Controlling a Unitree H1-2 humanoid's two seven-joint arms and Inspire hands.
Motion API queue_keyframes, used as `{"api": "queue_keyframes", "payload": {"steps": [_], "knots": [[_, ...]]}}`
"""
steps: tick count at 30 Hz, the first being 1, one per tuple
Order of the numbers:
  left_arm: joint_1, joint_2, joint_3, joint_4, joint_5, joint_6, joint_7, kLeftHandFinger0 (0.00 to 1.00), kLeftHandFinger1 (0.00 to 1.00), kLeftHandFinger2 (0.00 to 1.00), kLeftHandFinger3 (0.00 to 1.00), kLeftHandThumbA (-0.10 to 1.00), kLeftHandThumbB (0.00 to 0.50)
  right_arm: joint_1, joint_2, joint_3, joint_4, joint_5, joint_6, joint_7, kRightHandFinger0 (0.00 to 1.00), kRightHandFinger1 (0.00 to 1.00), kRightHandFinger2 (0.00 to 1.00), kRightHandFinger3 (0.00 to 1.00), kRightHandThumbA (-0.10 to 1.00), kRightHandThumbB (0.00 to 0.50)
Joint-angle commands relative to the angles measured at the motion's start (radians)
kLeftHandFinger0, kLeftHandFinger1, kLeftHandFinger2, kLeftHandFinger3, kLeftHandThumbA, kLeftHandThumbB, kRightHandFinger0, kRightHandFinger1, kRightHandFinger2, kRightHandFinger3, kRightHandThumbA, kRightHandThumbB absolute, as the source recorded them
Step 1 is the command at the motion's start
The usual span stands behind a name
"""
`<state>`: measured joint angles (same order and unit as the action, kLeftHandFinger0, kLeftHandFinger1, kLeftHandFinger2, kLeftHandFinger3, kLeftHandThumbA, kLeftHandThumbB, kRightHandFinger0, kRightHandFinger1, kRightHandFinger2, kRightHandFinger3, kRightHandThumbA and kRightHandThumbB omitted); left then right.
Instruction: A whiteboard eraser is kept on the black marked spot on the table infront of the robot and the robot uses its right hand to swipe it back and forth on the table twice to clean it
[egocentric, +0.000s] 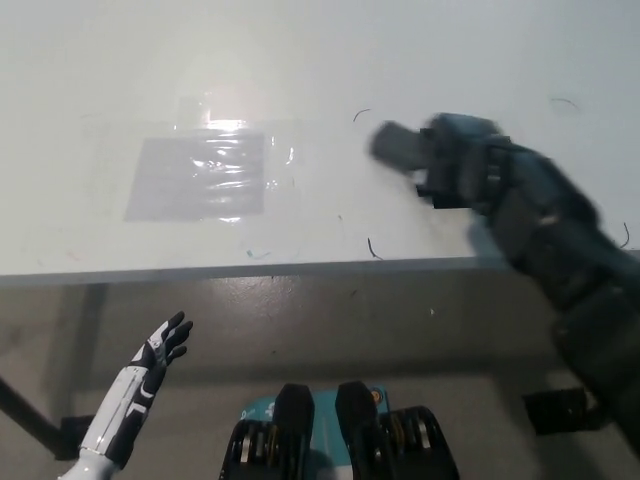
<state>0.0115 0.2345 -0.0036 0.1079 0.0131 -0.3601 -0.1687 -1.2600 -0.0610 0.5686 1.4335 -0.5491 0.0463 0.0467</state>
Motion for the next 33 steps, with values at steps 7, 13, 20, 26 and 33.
{"api": "queue_keyframes", "payload": {"steps": [7,13,20,26,33], "knots": [[-0.026,0.024,0.009,-0.014,-0.036,-0.027,-0.022,1.00,1.00,1.00,1.00,1.00,0.433,-0.182,0.184,0.021,-0.031,-0.022,-0.032,0.040,0.03,0.04,0.11,0.24,0.28,0.225],[-0.030,0.037,0.019,-0.029,-0.046,-0.015,-0.030,1.00,1.00,1.00,1.00,1.00,0.453,-0.138,0.137,0.027,-0.020,-0.021,-0.035,0.025,0.00,0.00,0.08,0.29,0.20,0.229],[-0.040,0.047,0.014,-0.041,-0.047,0.000,-0.036,1.00,1.00,1.00,1.00,1.00,0.462,-0.077,0.019,0.030,-0.017,-0.027,-0.039,0.004,0.02,0.20,0.33,0.21,0.17,0.205],[-0.055,0.051,0.011,-0.042,-0.041,0.007,-0.039,1.00,1.00,1.00,1.00,1.00,0.472,-0.027,-0.057,0.059,-0.014,-0.059,-0.015,0.014,0.14,0.49,0.72,0.35,0.11,0.175],[-0.071,0.061,0.014,-0.045,-0.032,0.012,-0.045,1.00,1.00,1.00,1.00,1.00,0.467,0.055,-0.122,0.115,-0.009,-0.102,-0.015,0.010,0.27,0.33,0.36,0.44,0.12,0.213]]}}
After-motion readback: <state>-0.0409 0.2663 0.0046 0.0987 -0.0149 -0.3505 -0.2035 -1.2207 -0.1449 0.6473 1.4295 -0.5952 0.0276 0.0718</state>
